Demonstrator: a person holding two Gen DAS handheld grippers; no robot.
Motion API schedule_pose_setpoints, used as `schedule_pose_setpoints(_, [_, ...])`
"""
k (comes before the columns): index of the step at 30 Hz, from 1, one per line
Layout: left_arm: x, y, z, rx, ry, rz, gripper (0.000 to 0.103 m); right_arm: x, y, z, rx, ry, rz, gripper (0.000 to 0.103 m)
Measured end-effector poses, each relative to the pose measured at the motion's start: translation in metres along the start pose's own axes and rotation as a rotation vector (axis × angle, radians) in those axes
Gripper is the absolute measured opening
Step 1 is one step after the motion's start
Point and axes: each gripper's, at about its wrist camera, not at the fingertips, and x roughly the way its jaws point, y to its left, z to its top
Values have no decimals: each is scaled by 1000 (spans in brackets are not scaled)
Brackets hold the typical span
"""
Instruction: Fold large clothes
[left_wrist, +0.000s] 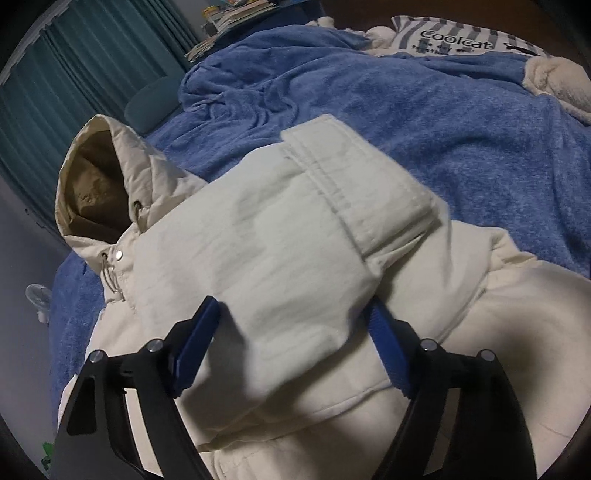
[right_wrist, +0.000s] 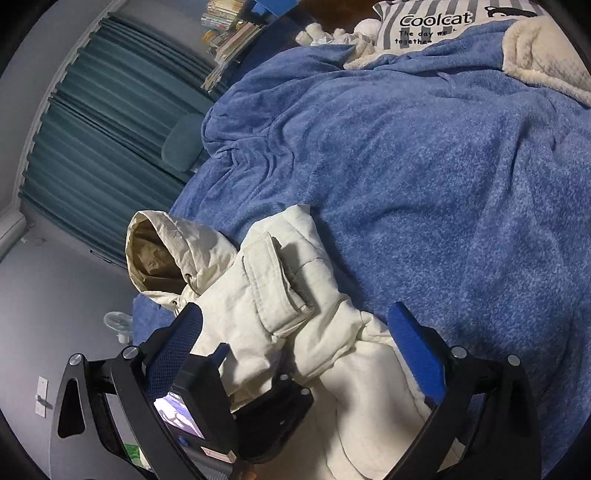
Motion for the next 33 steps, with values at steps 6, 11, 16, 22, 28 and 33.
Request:
schedule_pose_setpoints(6, [4, 1, 4, -36, 13, 9, 26, -4, 4, -1, -12, -19, -2, 97])
schedule_pose_setpoints(11, [-20, 32, -2, -131, -44, 20, 9, -6, 5, -2, -30, -33, -18, 97])
schedule_pose_setpoints(16, [-63, 90, -30, -298, -115, 27, 6, -1, 12, -9, -64, -24, -20, 97])
schedule_pose_setpoints(22, [-102, 154, -96, -507, -139, 9, 6, 10, 43, -34, -206, -6, -42, 97])
schedule_pose_setpoints(28, [-91, 191, -132, -605, -105, 46, 6, 28, 60, -59, -318, 43, -66, 97])
schedule_pose_setpoints(33, [-87, 216, -155, -662, -123, 52, 6, 40, 68, -69, -401, 67, -93, 97])
